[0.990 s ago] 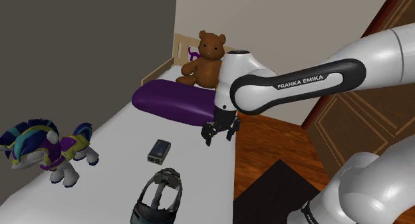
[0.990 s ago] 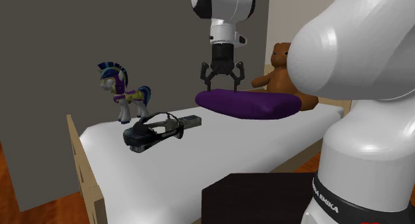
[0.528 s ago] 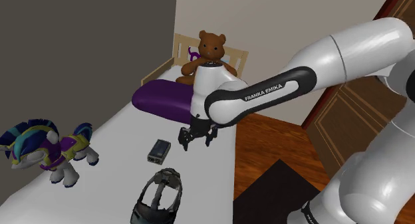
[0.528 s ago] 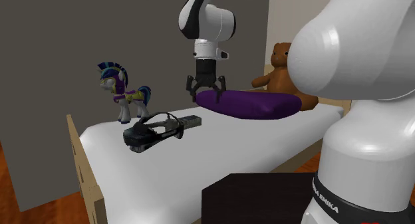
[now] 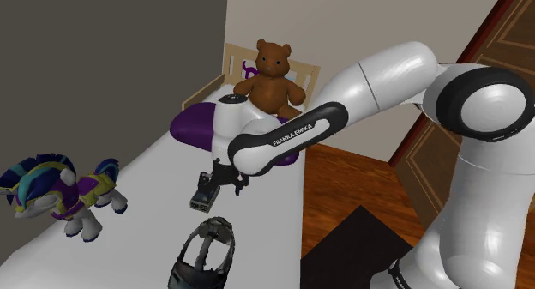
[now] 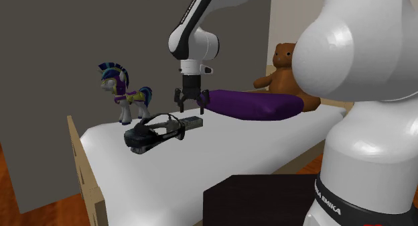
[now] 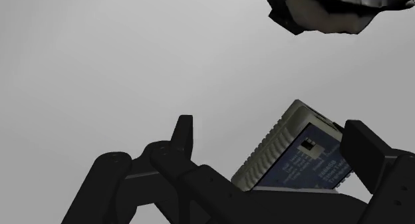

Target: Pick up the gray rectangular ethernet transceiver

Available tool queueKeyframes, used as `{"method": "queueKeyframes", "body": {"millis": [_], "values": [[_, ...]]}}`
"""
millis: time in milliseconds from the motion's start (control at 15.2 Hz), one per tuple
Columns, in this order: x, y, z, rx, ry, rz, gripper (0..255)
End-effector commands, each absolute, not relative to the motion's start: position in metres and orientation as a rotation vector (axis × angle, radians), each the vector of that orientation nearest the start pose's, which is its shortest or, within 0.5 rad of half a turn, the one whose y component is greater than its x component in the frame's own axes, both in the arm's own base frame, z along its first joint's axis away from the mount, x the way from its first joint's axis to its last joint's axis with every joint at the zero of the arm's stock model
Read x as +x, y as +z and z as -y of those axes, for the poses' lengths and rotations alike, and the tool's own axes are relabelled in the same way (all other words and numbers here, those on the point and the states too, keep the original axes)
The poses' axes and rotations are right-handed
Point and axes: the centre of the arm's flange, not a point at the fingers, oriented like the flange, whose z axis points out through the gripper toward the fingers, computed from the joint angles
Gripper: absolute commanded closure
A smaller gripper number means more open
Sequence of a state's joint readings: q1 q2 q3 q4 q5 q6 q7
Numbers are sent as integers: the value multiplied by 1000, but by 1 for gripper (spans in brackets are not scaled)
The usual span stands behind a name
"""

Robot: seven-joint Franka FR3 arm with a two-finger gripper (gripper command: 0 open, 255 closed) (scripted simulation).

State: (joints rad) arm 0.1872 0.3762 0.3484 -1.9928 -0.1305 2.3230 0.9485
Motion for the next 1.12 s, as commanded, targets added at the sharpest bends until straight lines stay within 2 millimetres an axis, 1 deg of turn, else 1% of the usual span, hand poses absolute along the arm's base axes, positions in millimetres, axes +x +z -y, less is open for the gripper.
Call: {"method": "queueKeyframes", "body": {"millis": [0,264,726,792,924,990,1056], "values": [[537,266,-317,-3080,40,-558,0],[569,240,-347,-3071,11,-597,0],[569,203,-347,-3071,11,-597,0],[569,200,-347,-3071,11,-597,0],[569,200,-347,-3071,11,-597,0],[570,200,-347,-3071,11,-597,255],[569,200,-347,-3071,11,-597,255]]}}
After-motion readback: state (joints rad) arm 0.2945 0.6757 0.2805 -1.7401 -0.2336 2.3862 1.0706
